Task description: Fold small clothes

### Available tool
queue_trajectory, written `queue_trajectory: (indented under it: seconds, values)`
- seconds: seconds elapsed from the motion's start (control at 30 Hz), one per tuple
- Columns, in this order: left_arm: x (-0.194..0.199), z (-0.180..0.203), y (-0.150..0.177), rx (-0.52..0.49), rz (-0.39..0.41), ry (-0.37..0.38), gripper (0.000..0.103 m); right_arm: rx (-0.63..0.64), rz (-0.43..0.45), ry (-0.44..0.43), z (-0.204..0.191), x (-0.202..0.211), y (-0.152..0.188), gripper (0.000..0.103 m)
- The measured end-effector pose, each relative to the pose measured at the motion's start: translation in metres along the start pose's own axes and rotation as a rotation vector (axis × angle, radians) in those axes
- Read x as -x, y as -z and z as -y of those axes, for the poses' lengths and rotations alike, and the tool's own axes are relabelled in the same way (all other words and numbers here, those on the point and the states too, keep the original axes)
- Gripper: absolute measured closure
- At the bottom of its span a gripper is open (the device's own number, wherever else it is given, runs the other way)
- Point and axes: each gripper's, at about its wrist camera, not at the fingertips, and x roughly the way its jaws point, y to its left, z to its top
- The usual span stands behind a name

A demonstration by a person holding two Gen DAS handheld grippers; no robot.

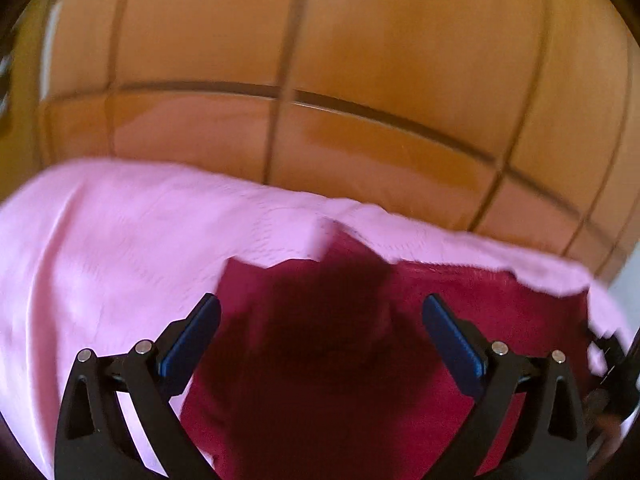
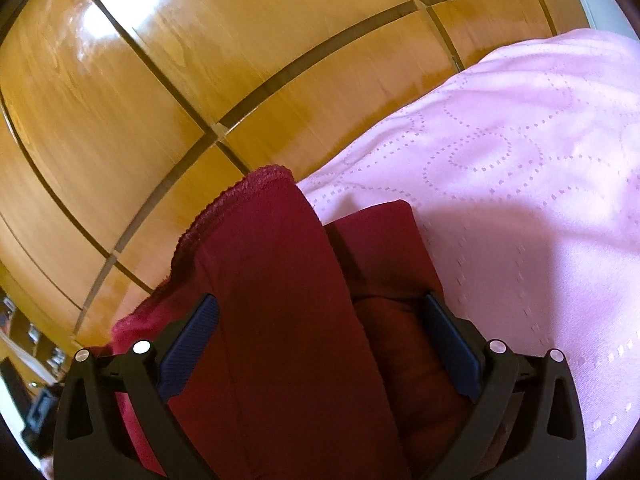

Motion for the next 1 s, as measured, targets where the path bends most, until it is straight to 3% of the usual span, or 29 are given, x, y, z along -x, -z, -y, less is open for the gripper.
queue_trajectory:
  seconds: [0.13,0.27,0.3,0.37,0.63,0.87,1.0]
  values:
    - [-0.033,0.009,-0.012,-0.055,-0.052,-0.076,0.003,-0.001,0.003,-0.002,-0.001,0.0,0.001,0.004]
    - [-0.08,-0.031,-0.012,0.071,-0.214,-0.254,0.002,0.005,0.003,0.006,-0.006,0.001,-0.001,0.004]
    - [-0.089,-0.046,-0.007,0.129,-0.25,-0.235,0.002,0.005,0.004,0.005,-0.006,0.001,-0.001,0.004]
    - [-0.09,-0.066,0.0,0.214,-0.24,-0.137,0.002,0.005,0.004,0.005,-0.007,0.001,-0.001,0.004]
    - [-0.051,-0.074,0.008,0.268,-0.193,-0.089,0.002,-0.008,0.009,-0.012,-0.003,0.002,-0.001,0.003]
    - [-0.002,-0.086,0.057,0.278,-0.144,-0.011,0.002,-0.074,0.052,-0.101,0.009,0.012,0.0,0.004]
    - [0.013,-0.094,0.066,0.312,-0.136,0.04,0.002,-0.127,0.089,-0.14,0.017,0.027,0.005,0.004]
